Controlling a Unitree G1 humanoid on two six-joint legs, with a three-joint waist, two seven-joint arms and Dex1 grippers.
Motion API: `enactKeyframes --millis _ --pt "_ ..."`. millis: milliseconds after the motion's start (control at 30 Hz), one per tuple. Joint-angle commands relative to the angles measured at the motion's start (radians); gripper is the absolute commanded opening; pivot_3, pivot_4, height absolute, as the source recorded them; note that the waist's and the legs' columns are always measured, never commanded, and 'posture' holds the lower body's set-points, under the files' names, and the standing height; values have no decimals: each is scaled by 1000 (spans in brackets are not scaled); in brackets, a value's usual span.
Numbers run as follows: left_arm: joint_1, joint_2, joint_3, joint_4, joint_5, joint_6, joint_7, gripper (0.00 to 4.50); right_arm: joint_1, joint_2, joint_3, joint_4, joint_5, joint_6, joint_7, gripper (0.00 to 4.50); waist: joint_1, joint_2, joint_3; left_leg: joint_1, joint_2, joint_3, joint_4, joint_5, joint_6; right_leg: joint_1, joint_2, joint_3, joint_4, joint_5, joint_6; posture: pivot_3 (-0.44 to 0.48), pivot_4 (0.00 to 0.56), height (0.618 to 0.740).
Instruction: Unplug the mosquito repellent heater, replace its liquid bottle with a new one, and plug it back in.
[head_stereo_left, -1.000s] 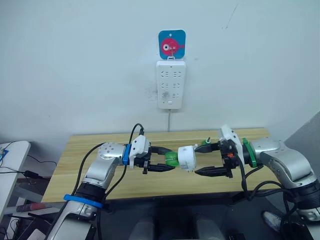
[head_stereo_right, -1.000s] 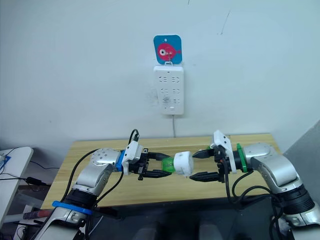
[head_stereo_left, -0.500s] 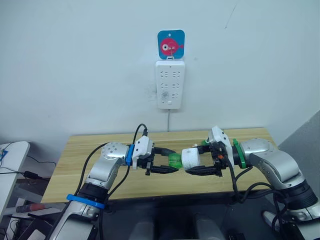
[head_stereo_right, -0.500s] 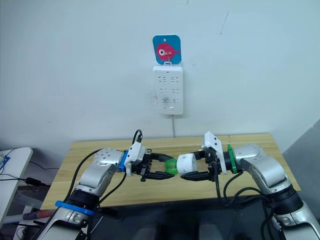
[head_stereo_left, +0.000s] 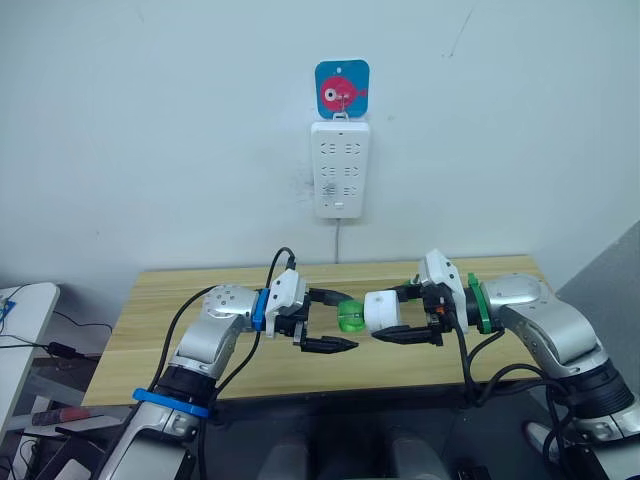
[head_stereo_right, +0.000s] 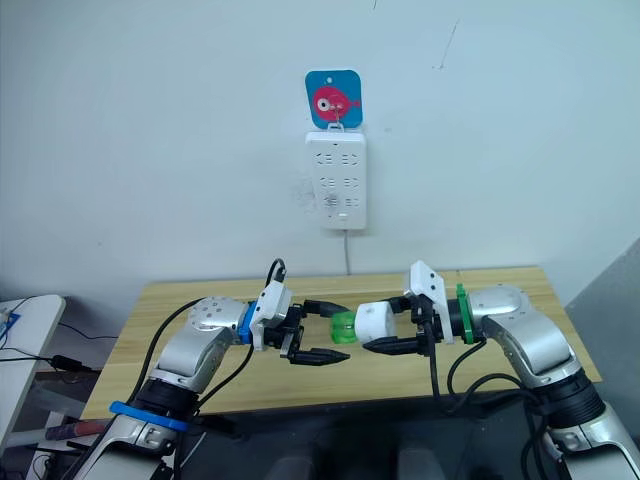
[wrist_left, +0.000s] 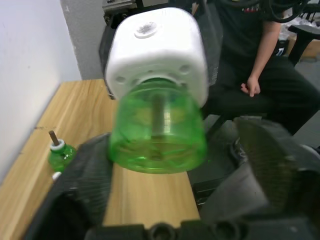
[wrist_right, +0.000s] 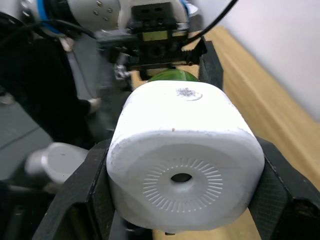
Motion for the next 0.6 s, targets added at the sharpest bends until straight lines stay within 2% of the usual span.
enactKeyframes --millis 33,133,233,300,433,600 --pt "-19 12 19 -23 -29 35 2 4500 -12 -2 17 27 -122 -247 -4 3009 0 0 0 0 0 0 0 0 0 0 0 0 0 0 0 -41 97 740" --pt "-39 10 33 9 -20 31 17 4500 -13 -2 36 86 -220 -469 -13 3009 0 0 0 0 0 0 0 0 0 0 0 0 0 0 0 -42 99 740" --pt "-60 7 40 32 -21 64 32 4500 -49 14 44 219 -365 -849 -86 3009 -1 0 0 0 0 1 1 0 0 0 1 0 0 0 0 -44 102 740" --pt "-66 16 32 36 -17 79 23 4500 -74 21 46 292 -435 -1022 -139 3009 -3 0 0 1 0 1 1 0 0 0 1 0 1 0 0 -44 102 740" --pt "-70 21 23 47 2 76 18 4500 -100 36 41 375 -487 -1202 -199 3009 -3 0 0 1 0 1 0 0 0 0 1 1 1 0 0 -46 105 740" --pt "-86 26 27 71 3 77 9 4500 -113 42 37 425 -503 -1302 -247 3009 -3 0 0 1 0 1 0 0 -1 0 1 1 1 0 0 -47 106 740"
